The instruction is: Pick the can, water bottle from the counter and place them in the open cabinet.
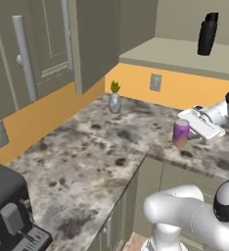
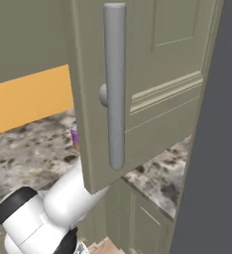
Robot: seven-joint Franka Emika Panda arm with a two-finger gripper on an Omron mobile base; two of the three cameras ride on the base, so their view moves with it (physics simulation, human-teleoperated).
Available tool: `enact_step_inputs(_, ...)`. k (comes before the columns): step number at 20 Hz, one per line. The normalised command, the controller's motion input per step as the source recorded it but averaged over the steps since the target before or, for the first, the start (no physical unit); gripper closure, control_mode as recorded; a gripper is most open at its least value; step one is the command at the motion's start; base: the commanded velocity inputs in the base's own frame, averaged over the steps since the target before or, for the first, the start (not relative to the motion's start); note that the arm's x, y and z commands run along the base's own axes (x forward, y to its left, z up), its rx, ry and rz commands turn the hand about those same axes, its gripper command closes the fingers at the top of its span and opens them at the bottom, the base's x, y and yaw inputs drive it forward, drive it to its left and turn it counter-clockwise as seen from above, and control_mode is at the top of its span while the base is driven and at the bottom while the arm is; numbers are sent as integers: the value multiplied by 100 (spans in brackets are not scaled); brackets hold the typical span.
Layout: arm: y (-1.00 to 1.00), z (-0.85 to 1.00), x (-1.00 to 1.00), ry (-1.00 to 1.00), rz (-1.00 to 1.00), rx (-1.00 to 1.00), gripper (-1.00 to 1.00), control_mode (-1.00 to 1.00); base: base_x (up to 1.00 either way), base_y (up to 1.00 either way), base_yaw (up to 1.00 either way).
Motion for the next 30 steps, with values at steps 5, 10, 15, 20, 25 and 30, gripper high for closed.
enact_step_inputs(5, 0, 0, 0, 0, 0, 0, 100, 100, -24, 36, -16)
enact_step_inputs(10, 0, 0, 0, 0, 0, 0, 100, 100, 0, 88, -17)
enact_step_inputs(15, 0, 0, 0, 0, 0, 0, 100, 100, 32, 59, -27)
enact_step_inputs(20, 0, 0, 0, 0, 0, 0, 100, 100, 35, 77, -29)
enact_step_inputs(25, 0, 0, 0, 0, 0, 0, 100, 100, 61, 79, -25)
enact_step_inputs(30, 0, 0, 0, 0, 0, 0, 100, 100, 22, 28, -6)
